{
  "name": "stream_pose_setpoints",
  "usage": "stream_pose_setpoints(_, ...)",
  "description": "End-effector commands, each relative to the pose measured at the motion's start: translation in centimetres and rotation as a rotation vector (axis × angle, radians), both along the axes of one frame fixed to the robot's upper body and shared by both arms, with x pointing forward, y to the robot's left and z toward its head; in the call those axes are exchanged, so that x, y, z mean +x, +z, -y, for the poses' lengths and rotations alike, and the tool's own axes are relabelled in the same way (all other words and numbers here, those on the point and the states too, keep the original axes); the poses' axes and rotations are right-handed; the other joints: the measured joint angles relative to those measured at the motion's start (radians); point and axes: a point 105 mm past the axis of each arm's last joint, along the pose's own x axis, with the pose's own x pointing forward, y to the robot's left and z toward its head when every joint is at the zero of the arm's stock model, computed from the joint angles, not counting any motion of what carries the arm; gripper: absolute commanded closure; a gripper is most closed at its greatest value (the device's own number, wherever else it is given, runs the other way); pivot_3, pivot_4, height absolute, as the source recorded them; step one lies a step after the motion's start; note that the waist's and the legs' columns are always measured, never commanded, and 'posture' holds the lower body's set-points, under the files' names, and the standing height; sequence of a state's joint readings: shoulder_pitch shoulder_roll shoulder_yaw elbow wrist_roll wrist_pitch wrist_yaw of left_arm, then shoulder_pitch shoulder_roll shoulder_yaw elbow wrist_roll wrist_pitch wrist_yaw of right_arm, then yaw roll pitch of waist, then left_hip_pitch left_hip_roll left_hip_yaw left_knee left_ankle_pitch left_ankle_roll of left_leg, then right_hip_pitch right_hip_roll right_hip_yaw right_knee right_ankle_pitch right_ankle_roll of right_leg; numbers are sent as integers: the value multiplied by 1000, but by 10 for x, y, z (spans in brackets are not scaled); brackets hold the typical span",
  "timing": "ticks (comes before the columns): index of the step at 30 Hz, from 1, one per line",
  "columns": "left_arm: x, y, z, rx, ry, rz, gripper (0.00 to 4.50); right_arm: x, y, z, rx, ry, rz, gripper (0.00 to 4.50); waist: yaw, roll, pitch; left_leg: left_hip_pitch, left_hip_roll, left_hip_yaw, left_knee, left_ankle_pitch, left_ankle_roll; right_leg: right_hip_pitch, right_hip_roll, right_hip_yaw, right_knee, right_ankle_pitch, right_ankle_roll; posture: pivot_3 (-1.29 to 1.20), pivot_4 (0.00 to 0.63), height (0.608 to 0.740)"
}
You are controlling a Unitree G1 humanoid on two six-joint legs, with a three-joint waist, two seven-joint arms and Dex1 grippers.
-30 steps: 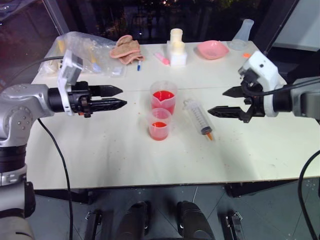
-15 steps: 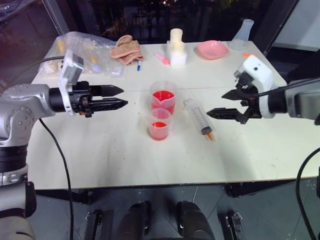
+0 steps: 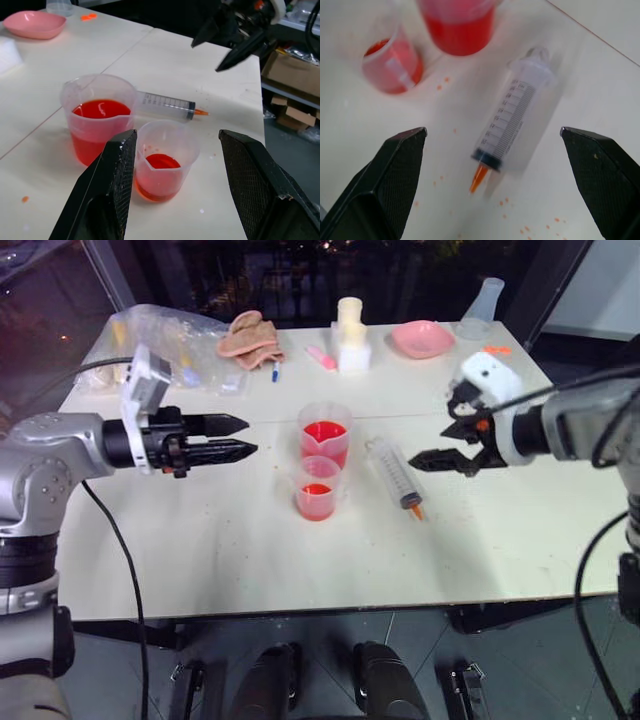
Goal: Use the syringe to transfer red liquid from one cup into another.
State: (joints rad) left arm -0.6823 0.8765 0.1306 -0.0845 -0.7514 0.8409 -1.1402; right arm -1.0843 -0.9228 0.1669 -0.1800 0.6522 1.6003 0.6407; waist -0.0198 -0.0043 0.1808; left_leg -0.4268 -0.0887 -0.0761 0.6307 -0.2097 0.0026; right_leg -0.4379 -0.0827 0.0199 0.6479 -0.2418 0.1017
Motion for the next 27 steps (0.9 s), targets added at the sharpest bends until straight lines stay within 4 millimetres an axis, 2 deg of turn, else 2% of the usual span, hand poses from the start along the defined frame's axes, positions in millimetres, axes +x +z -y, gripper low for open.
stream_pose_setpoints(1,-3,10,2,-1,-7,48,1757,20,1,-3,19,-81,-60,52,0,0,0,0,0,0,0,0,0,0,0,0,0,0,0,0,150,740)
stream_pose_setpoints(6,-3,8,4,-5,-9,50,1757,53,-12,-13,13,-218,-171,52,1,0,0,0,0,1,-1,0,0,-1,0,1,0,0,0,0,150,740)
stream_pose_setpoints(11,-8,4,4,-9,-2,47,1757,77,-51,-15,-46,-275,-236,52,1,0,0,0,-1,1,-1,0,0,-1,0,1,1,0,0,0,150,740)
stream_pose_setpoints(15,-11,1,2,-4,12,47,1757,92,-69,-16,-59,-284,-236,52,0,0,0,-1,-1,1,-1,0,0,-2,1,1,1,0,0,0,150,740)
stream_pose_setpoints(20,-13,0,2,-3,24,50,1757,103,-87,-23,-78,-274,-219,52,-11,0,0,0,-1,1,-1,1,-1,-2,2,1,3,0,0,0,150,740)
stream_pose_setpoints(27,-14,0,1,8,38,58,1757,112,-94,-34,-100,-256,-176,52,-29,0,0,1,-1,0,-2,1,-2,-2,3,1,4,0,0,0,150,740)
